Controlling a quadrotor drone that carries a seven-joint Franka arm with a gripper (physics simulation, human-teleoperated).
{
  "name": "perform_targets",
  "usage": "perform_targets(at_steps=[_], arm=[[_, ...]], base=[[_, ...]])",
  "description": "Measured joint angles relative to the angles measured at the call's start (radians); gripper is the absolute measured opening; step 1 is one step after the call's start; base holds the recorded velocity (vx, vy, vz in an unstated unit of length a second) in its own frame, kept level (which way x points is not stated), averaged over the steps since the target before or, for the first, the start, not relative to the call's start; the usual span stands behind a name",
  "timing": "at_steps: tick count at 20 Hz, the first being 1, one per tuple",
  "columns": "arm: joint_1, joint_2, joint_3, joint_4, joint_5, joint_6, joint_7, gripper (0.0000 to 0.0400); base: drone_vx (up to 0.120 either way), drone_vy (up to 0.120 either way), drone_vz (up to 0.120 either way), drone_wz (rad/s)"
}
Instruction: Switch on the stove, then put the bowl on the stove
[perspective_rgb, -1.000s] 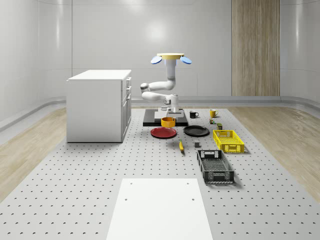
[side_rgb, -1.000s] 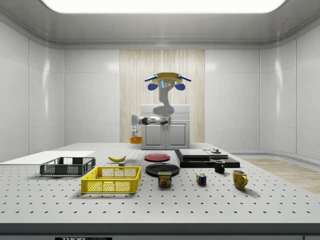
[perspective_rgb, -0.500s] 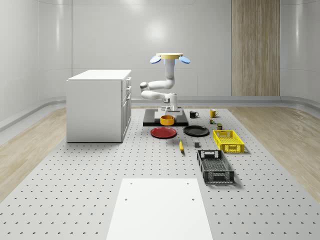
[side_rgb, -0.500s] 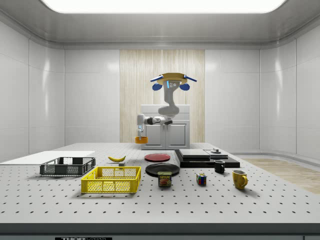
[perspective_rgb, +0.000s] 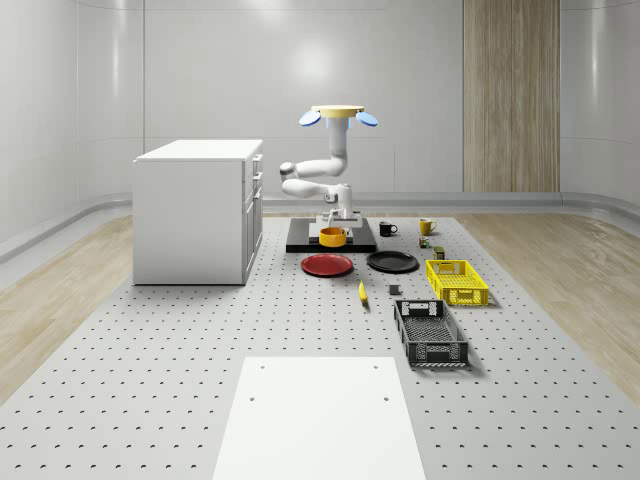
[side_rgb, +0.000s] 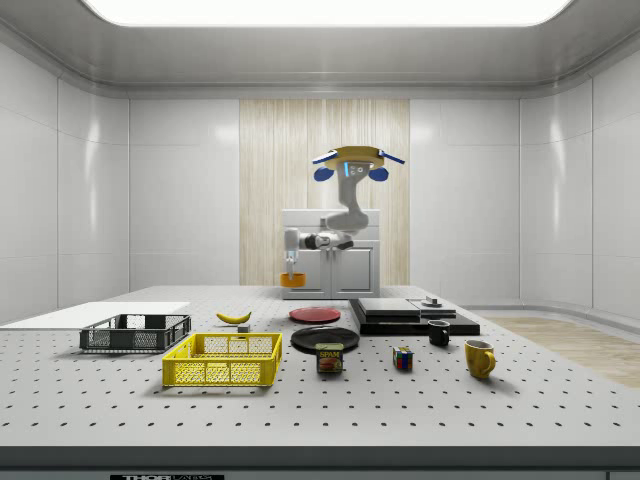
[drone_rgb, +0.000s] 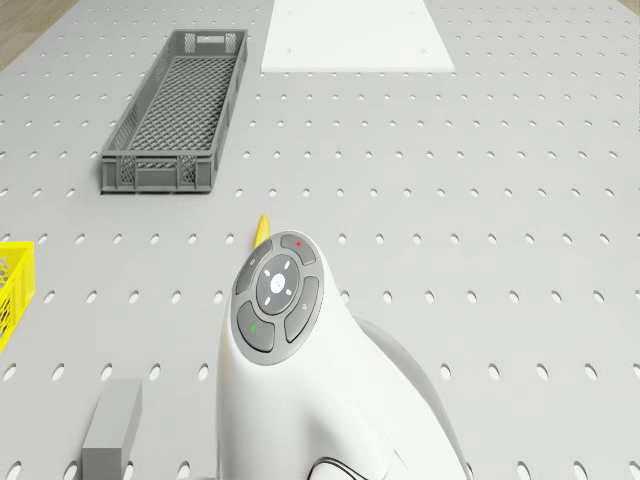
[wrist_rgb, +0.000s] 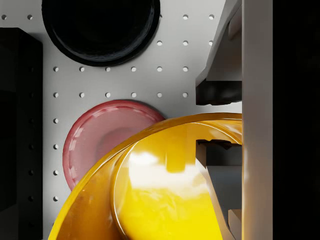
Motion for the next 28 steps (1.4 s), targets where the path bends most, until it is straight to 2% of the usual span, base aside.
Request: perform_targets(at_steps=[28], arm=[[-0.002, -0.004, 0.001, 0.000, 0.002, 0.004, 0.001, 0.0100]], base=[[-0.120, 0.000, 0.000, 0.000]])
